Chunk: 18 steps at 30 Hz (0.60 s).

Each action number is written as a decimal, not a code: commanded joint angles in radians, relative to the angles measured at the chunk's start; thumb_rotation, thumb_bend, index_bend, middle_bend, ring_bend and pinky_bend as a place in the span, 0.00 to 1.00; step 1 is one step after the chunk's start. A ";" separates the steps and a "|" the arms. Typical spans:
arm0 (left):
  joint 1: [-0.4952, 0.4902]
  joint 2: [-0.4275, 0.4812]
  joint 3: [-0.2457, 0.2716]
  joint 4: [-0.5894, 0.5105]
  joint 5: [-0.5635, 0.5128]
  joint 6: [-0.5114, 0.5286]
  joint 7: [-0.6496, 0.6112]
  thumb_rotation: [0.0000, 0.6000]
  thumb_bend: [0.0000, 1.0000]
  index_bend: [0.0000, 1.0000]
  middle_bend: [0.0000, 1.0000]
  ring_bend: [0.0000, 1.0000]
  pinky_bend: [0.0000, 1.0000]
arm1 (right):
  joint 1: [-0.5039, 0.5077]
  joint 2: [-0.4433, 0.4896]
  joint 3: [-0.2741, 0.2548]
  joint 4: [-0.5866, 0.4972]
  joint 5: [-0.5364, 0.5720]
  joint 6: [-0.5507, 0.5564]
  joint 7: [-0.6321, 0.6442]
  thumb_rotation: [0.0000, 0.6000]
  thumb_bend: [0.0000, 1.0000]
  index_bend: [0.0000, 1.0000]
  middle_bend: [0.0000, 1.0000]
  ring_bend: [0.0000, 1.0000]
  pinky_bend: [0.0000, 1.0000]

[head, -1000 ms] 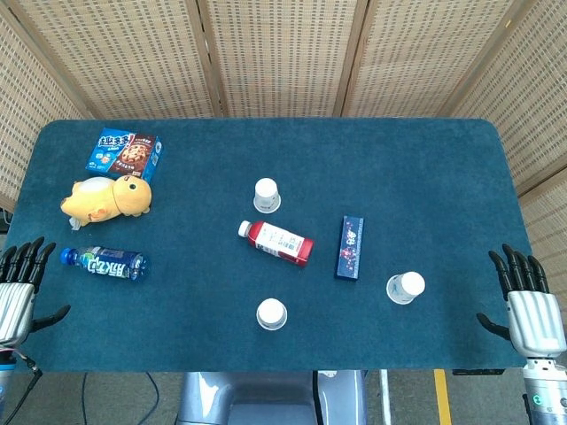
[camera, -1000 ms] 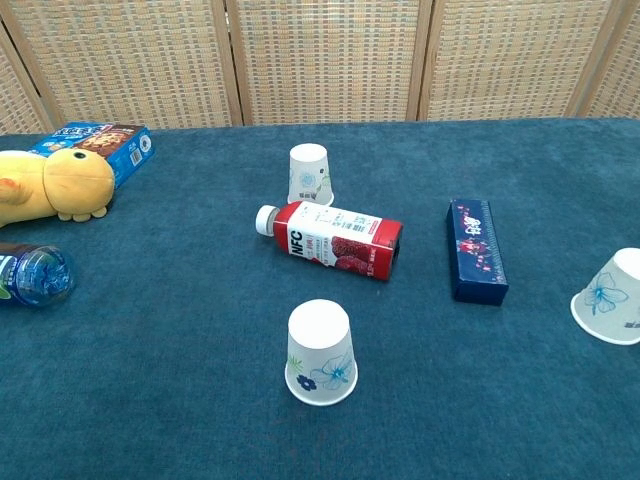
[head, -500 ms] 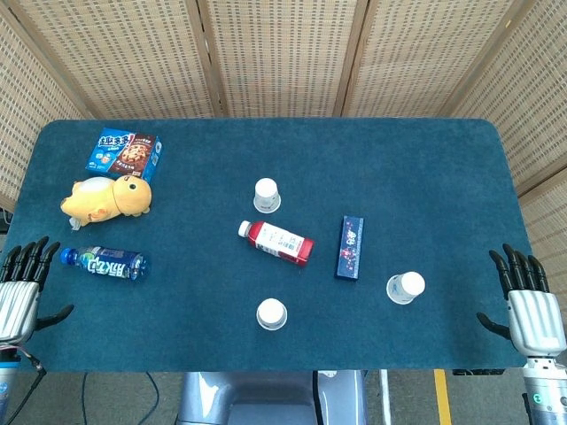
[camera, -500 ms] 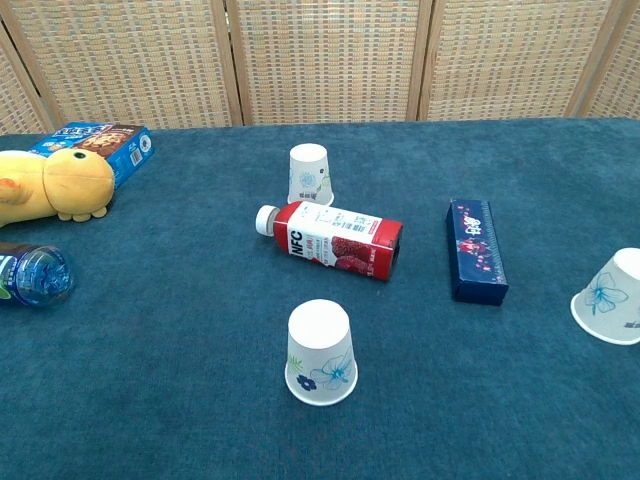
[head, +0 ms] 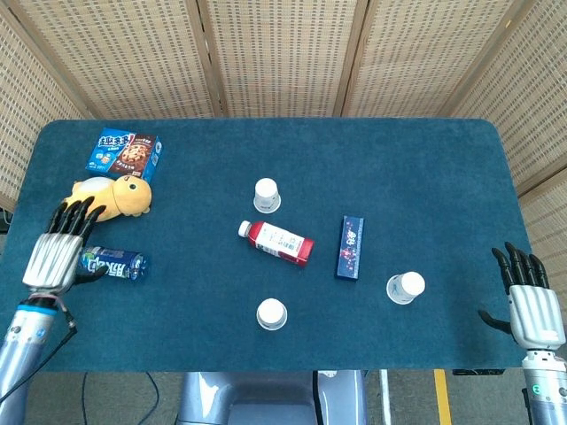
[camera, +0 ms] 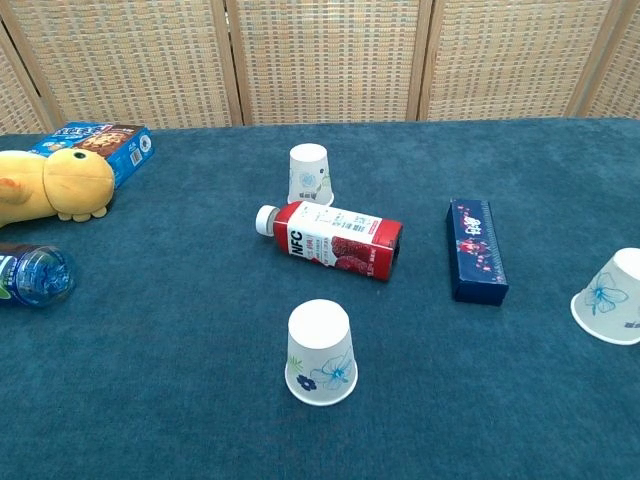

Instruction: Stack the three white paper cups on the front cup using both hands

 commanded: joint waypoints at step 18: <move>-0.510 -0.253 -0.200 0.275 -0.430 -0.356 0.263 1.00 0.19 0.32 0.00 0.00 0.02 | 0.009 -0.001 0.015 0.027 0.055 -0.039 0.026 1.00 0.13 0.00 0.00 0.00 0.00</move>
